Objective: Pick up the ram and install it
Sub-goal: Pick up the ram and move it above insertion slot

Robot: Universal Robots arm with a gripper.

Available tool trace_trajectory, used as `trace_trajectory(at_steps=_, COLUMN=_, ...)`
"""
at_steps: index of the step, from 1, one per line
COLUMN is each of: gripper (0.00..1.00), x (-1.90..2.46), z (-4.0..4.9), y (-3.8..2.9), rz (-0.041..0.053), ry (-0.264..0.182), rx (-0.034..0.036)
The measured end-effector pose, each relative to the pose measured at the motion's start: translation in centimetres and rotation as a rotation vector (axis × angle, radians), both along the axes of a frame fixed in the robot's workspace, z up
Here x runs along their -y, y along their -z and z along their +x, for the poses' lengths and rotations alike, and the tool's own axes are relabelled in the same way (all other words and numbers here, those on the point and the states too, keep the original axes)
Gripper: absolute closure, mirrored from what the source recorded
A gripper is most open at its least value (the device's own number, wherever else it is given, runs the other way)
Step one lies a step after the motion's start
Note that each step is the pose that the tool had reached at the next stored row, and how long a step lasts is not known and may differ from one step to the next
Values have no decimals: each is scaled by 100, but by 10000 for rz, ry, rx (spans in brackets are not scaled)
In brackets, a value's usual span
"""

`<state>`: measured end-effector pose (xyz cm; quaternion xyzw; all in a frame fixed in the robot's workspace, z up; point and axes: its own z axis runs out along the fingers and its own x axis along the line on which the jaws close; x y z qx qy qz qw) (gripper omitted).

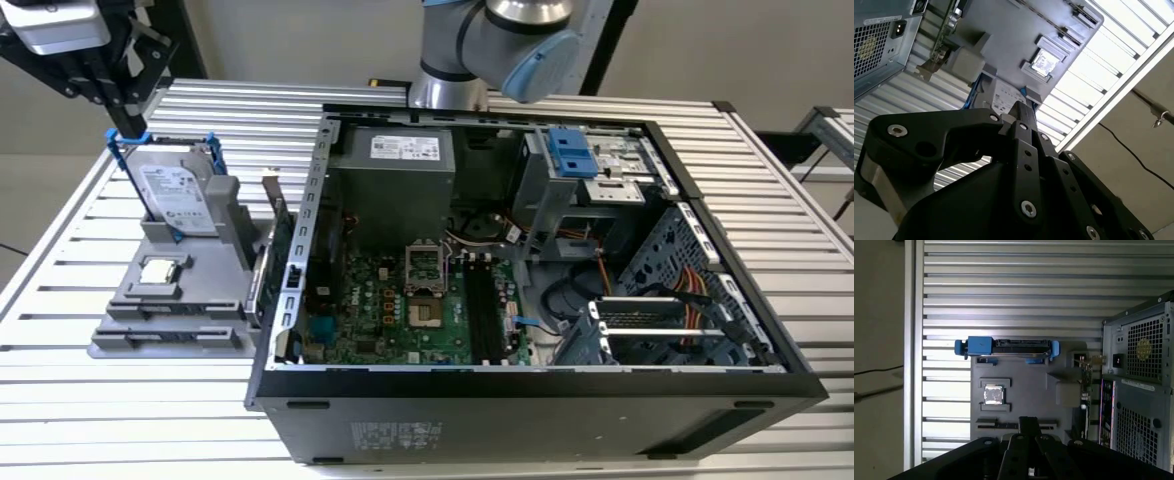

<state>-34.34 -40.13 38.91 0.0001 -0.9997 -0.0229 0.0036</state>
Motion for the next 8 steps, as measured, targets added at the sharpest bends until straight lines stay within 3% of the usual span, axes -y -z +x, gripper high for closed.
trace_trajectory(at_steps=8, gripper=100, x=73, z=1, y=3, rz=-1, ry=-1, rx=-3)
